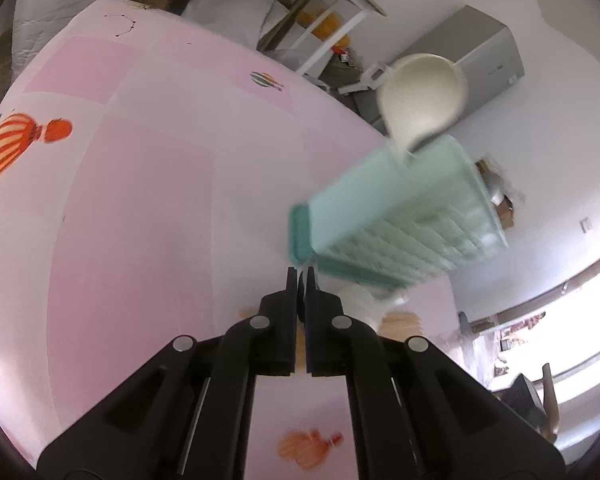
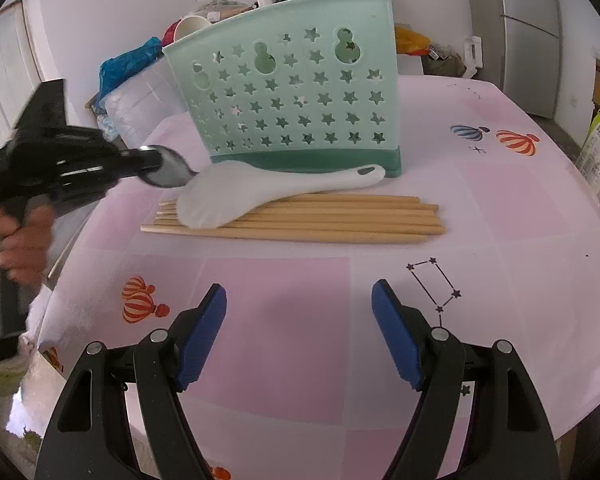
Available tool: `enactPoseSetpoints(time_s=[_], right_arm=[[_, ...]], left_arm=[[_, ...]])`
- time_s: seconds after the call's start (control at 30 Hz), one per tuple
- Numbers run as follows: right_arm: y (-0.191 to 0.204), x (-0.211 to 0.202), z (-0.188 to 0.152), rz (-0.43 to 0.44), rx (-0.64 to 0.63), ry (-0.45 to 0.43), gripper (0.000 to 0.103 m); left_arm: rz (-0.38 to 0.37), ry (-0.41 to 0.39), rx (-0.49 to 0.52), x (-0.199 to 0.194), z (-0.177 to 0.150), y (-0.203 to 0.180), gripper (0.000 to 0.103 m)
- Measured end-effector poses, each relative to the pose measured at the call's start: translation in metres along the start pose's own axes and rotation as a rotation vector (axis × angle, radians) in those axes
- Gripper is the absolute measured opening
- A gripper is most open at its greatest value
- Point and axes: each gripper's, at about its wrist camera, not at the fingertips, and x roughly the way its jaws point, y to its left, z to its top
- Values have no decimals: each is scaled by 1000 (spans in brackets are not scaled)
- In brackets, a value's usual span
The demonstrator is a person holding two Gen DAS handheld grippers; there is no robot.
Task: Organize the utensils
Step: 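Move the left tool to the second steel spoon and close on it, then hold the steel spoon in the left tool while the right tool closes on the white rice paddle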
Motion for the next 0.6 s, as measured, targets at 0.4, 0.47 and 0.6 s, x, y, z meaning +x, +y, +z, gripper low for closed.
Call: enactPoseSetpoints(time_s=[0.4,0.47,0.6], right_arm=[[49,-14,3,7,-294,-49,73],[64,-11,-1,-14,-391,-41,73],[86,-9,-9,-26,-528,-31,73]], left_arm=[[-15,-15,-58,-14,-59,24,2],[-23,-30,-62,-13,-60,27,2],[-25,-71,-33,-14,-66,28,2]])
